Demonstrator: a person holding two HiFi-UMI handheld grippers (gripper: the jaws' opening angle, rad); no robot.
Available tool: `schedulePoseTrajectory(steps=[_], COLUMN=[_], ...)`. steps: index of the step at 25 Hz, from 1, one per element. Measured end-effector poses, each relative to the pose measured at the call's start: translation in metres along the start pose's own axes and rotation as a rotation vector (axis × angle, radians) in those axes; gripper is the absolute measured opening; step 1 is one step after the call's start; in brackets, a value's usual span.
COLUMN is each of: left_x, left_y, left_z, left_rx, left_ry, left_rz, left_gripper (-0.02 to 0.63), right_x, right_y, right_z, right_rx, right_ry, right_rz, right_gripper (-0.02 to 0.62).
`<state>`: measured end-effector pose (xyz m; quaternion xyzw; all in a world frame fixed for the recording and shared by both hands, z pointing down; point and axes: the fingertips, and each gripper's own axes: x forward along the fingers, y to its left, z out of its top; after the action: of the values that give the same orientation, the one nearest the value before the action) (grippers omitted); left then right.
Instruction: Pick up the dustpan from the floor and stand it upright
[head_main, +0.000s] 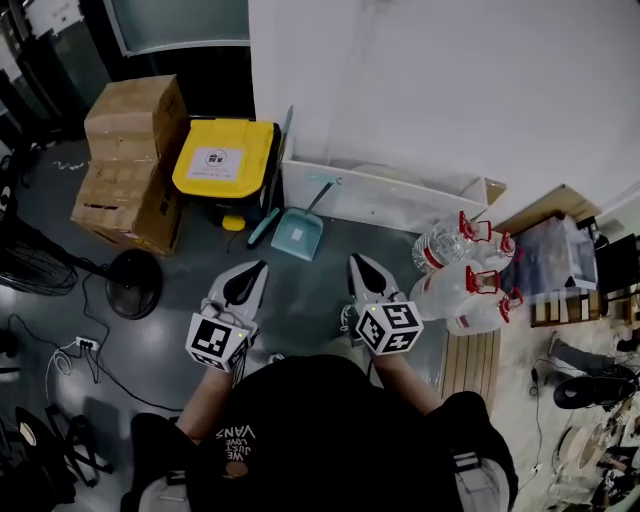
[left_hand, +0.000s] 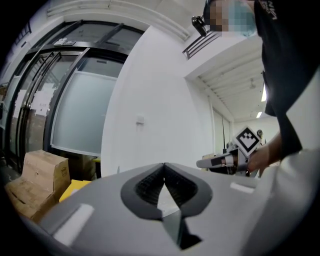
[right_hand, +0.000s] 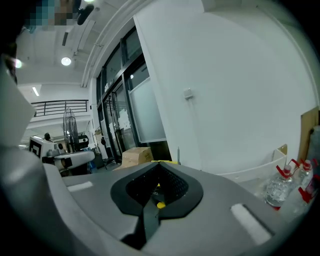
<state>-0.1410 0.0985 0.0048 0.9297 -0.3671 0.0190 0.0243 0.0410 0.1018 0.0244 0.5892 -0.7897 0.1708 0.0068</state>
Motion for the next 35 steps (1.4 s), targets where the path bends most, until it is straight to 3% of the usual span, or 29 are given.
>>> schedulePoseTrajectory(steps=[19, 26, 35], left_x=[-0.038, -0.044, -0.041], left_y=[-0.017, -0.006, -0.007], left_z=[-0.003, 0.006, 0.012], left_rx=[-0.039, -0.024, -0.040], left_ry=[0.045, 0.033, 0.006], left_rz=[-0.034, -0.004, 0.011], left_gripper=[0.052, 0.052, 0.052], right_x=[-0.041, -0.035, -0.032], right_y=[0.024, 0.024, 0.019], right_z=[-0.028, -0.011, 0.000], right_rx=[-0.046, -0.084, -0.056], right_ry=[0.129, 0.118, 0.073], right_rz=[0.014, 0.014, -0.014], right_gripper=[0.002, 0.000, 0.000])
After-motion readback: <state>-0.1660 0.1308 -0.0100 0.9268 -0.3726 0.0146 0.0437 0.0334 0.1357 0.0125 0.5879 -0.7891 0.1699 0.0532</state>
